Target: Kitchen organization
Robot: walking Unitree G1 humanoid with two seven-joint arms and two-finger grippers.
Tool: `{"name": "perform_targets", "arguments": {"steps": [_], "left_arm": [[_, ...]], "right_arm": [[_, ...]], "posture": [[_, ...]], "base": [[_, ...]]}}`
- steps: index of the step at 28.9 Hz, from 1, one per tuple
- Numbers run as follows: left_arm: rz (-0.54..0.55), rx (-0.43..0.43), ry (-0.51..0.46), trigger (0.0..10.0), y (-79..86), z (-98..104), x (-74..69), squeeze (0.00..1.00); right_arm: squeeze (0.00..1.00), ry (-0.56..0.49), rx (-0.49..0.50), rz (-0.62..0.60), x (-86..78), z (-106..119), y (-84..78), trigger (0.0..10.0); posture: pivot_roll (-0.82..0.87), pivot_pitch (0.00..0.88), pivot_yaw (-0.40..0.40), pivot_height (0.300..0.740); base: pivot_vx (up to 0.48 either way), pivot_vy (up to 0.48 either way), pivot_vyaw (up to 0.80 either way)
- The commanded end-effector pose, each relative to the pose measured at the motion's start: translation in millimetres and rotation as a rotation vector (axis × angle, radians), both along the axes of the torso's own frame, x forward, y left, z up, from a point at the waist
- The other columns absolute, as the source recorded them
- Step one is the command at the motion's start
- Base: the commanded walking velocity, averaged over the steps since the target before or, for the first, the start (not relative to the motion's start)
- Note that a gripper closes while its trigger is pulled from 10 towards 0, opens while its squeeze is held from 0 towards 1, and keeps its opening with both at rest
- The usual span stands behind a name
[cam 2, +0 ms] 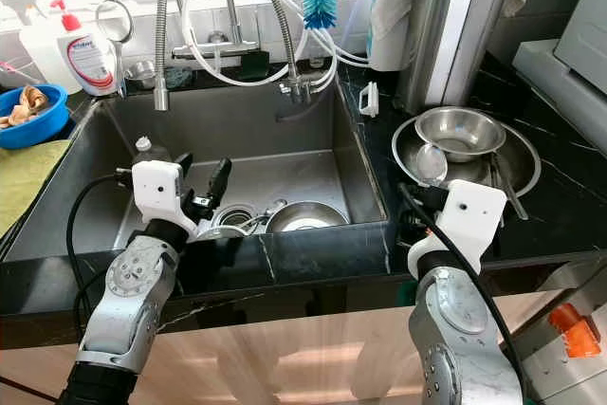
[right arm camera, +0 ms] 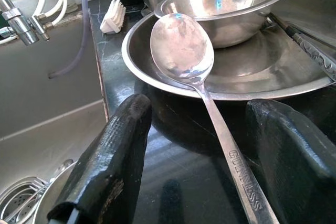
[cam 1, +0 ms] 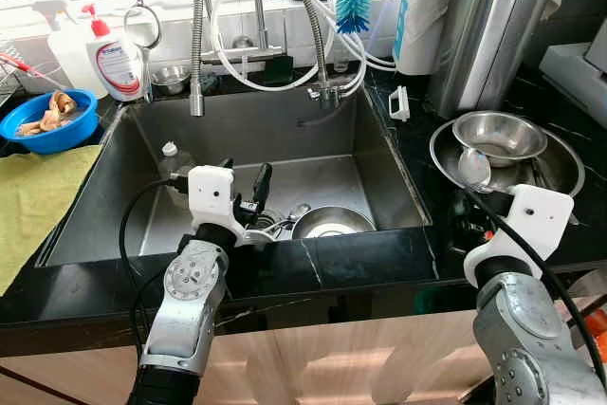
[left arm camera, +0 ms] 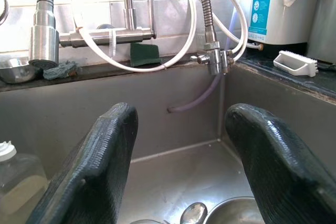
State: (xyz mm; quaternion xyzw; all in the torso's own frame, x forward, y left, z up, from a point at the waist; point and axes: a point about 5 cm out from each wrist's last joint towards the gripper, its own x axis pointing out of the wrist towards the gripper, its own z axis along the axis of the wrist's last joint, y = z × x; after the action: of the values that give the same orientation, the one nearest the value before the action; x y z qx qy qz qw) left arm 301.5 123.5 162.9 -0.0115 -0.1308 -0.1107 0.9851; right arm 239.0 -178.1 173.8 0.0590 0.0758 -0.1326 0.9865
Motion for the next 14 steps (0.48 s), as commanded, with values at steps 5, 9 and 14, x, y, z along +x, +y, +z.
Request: {"name": "perform_targets", "arguments": {"steps": [5,9,14], "left_arm": [[0.006,-0.003,0.025,10.0,3.1,-4.8,-0.4,0.00],[0.005,-0.002,0.024,10.0,3.1,-4.5,-0.3,0.00],[0.005,-0.002,0.019,10.0,2.9,-3.5,0.1,0.00]], "right_arm": [[0.00,-0.012,0.018,0.004,-0.5,4.5,1.2,10.0],[0.00,-0.011,0.022,0.001,-0.1,4.2,0.2,10.0],[0.00,-0.011,0.035,-0.011,0.1,3.7,-1.5,10.0]], "posture": [[-0.14,0.000,0.064,0.740],[-0.14,0.000,0.064,0.740],[-0.14,0.000,0.065,0.740]], "base": [[0.000,0.000,0.00],[0.000,0.000,0.00],[0.000,0.000,0.00]]}}
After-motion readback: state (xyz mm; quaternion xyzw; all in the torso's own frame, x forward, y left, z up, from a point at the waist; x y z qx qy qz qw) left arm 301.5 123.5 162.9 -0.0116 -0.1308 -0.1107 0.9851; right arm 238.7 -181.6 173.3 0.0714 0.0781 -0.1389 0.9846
